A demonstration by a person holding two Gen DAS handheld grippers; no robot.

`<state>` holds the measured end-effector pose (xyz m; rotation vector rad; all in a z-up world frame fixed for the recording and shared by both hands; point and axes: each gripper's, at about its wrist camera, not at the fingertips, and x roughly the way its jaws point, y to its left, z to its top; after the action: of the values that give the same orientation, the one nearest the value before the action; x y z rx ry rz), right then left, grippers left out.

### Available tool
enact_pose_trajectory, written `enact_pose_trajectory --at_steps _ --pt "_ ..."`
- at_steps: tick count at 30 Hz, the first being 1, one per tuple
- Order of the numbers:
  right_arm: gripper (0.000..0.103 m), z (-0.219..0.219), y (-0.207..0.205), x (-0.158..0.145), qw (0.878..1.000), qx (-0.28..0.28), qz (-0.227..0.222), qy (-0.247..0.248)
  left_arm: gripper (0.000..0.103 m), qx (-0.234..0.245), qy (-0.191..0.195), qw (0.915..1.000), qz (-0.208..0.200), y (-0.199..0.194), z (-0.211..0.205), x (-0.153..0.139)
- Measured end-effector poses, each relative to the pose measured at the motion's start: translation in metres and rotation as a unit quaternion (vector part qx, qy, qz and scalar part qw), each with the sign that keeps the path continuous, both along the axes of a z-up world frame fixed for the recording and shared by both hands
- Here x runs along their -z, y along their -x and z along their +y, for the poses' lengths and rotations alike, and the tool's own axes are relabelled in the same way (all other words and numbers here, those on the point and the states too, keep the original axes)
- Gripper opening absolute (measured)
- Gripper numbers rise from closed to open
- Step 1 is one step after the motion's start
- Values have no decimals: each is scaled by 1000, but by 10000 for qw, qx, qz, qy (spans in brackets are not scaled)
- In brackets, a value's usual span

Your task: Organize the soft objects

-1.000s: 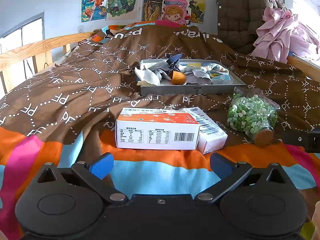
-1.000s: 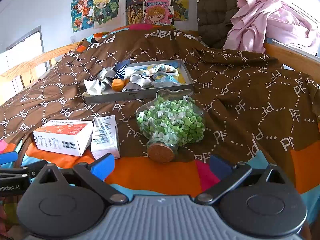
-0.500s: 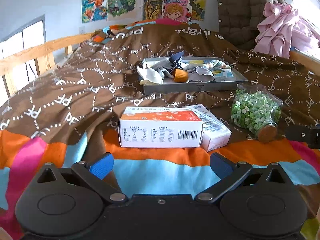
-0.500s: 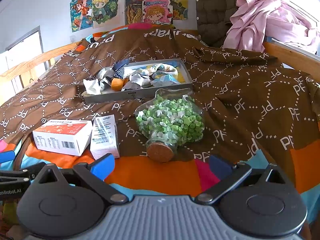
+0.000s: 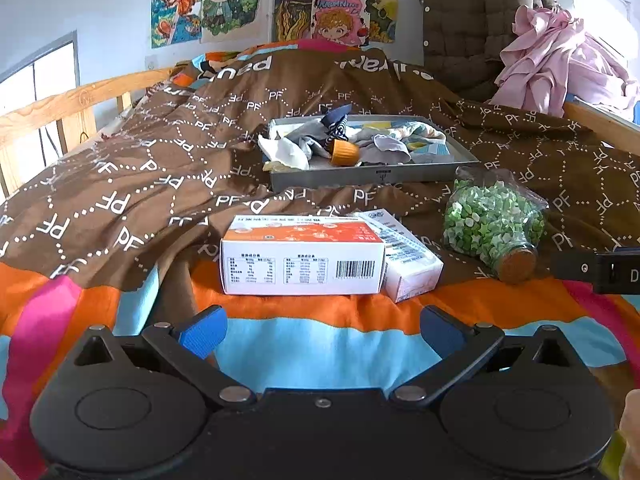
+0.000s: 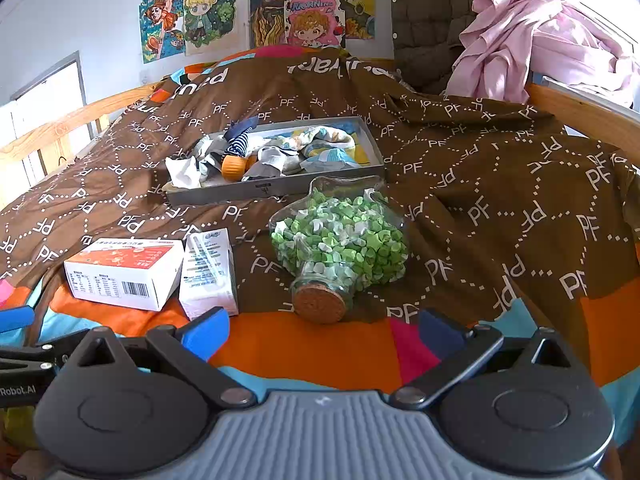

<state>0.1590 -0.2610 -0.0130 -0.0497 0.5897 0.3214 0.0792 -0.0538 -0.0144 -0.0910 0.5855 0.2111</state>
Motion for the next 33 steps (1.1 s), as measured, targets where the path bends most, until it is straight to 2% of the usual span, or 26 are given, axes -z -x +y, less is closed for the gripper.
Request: enact_pose_trajectory --at_steps 33 --pt "103 0 -1 0 10000 -1 10 4 102 4 26 10000 61 0 0 2"
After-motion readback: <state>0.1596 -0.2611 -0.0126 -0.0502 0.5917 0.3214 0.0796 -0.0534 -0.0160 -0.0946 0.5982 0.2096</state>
